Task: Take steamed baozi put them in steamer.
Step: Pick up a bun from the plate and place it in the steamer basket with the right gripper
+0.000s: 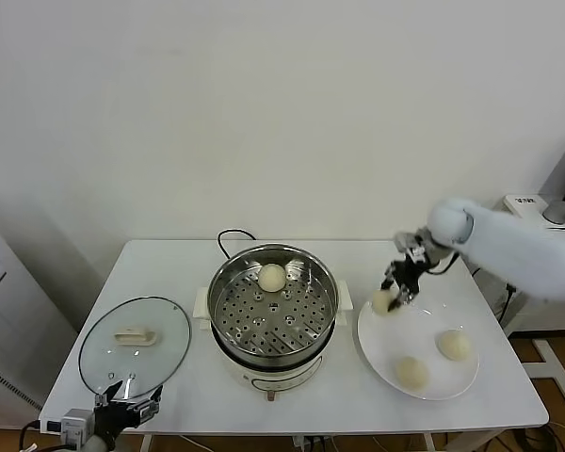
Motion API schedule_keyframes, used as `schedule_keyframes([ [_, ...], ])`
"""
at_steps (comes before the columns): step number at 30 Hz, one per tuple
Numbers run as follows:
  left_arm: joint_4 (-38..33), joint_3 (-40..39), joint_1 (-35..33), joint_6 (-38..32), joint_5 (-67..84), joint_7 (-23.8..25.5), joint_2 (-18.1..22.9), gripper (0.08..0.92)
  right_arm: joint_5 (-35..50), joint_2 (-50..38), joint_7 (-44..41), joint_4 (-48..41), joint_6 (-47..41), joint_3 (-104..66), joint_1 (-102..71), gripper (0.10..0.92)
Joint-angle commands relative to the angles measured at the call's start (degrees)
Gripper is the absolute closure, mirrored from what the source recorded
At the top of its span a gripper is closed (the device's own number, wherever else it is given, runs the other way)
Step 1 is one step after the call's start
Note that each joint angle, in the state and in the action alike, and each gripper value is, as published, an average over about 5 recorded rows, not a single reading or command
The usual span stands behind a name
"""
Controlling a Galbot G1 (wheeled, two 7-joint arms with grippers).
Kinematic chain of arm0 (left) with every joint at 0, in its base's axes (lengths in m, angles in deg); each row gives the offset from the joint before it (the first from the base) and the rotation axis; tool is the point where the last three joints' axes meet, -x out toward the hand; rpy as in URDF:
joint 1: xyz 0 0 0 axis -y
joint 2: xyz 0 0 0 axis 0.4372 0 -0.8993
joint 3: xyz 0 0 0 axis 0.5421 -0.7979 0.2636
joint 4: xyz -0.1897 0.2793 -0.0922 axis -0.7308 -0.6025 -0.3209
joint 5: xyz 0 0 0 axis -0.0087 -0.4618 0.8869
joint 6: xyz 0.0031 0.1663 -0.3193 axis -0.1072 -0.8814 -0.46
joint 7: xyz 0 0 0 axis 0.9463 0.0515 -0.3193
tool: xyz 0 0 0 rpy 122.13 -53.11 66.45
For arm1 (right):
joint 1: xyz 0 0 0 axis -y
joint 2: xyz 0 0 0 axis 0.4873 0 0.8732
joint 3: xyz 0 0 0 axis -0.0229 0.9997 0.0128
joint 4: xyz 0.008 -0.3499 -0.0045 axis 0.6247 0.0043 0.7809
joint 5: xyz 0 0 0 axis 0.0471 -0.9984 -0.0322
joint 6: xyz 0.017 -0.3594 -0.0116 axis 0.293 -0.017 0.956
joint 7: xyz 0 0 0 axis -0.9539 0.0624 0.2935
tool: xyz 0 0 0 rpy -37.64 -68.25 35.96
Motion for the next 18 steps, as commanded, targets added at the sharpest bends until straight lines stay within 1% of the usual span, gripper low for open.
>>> schedule_keyframes([
  [1, 0.0, -0.1, 0.3, 0.0, -0.2, 0.0, 0.0, 0.177, 20.1, 5.1, 0.0, 4.6, -6.2, 10.7, 20.7, 0.575],
  [5, 0.1, -0.2, 0.4, 0.1, -0.3, -0.1, 0.1, 0.177, 26.6, 8.3, 2.1, 5.3, -8.7, 10.5, 21.7, 0.573],
  [8, 0.2, -0.3, 0.4, 0.1, -0.4, -0.1, 0.2, 0.177, 29.4, 10.7, 4.8, 6.4, -10.4, 9.6, 21.0, 0.575],
  [13, 0.3, -0.7, 0.4, 0.0, -0.7, -0.1, 0.4, 0.177, 32.4, 14.0, 10.0, 9.0, -13.5, 7.9, 18.2, 0.575],
  [18, 0.3, -0.8, 0.4, 0.0, -0.9, -0.1, 0.3, 0.177, 32.8, 16.7, 15.0, 11.1, -16.7, 6.9, 14.7, 0.574],
])
